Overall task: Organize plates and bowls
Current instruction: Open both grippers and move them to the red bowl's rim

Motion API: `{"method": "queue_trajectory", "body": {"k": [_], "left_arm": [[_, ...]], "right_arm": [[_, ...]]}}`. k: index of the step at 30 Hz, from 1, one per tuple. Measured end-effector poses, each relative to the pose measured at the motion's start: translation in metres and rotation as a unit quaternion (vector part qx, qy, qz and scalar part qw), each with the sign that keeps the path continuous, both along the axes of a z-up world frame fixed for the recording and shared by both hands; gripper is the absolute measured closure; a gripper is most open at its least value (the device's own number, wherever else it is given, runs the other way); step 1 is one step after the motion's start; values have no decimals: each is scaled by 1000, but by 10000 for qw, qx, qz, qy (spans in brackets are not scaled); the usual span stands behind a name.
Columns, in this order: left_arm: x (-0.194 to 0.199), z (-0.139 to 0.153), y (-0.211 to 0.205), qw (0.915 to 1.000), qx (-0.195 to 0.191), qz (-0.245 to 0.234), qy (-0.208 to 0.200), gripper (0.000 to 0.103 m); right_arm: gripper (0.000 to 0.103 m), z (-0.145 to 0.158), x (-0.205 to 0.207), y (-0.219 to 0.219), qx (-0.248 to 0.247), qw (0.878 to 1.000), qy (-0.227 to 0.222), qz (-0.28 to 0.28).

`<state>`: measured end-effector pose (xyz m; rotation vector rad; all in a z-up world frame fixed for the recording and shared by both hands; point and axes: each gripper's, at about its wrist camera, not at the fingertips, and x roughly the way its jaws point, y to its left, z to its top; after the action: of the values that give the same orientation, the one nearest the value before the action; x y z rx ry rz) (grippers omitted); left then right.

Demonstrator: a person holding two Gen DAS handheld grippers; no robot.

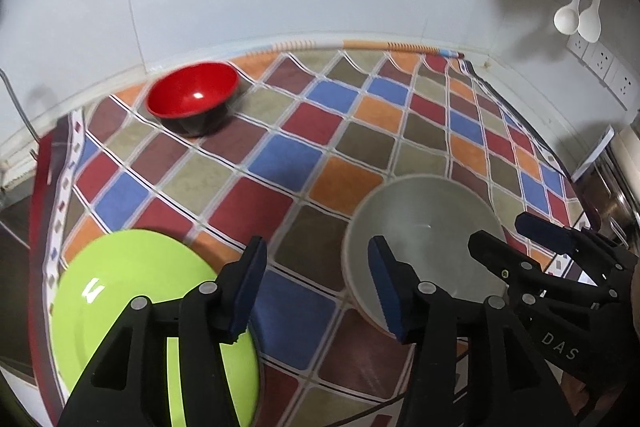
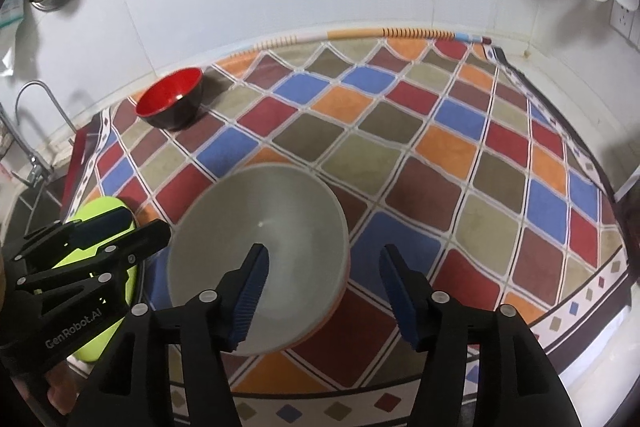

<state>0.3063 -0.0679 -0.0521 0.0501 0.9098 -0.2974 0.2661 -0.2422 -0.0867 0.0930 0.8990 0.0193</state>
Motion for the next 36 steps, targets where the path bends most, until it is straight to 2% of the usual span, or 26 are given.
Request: {"method": "queue_trajectory", "body": {"k": [10, 20, 28, 36], "left_arm": [[3, 25, 38, 9988, 2, 305, -382, 38], [14, 46, 73, 9954, 109, 613, -723, 27], [34, 57, 95, 9924, 200, 829, -882, 25], [58, 58, 115, 9904, 261, 1006, -914, 25]], "right_arm": [[36, 19, 6, 23, 57, 9991, -357, 205], [36, 35, 28, 55, 161, 9967, -612, 514], [36, 51, 54, 77, 130, 9939, -799, 745], [36, 65, 90, 97, -106, 9916, -821, 997]]}}
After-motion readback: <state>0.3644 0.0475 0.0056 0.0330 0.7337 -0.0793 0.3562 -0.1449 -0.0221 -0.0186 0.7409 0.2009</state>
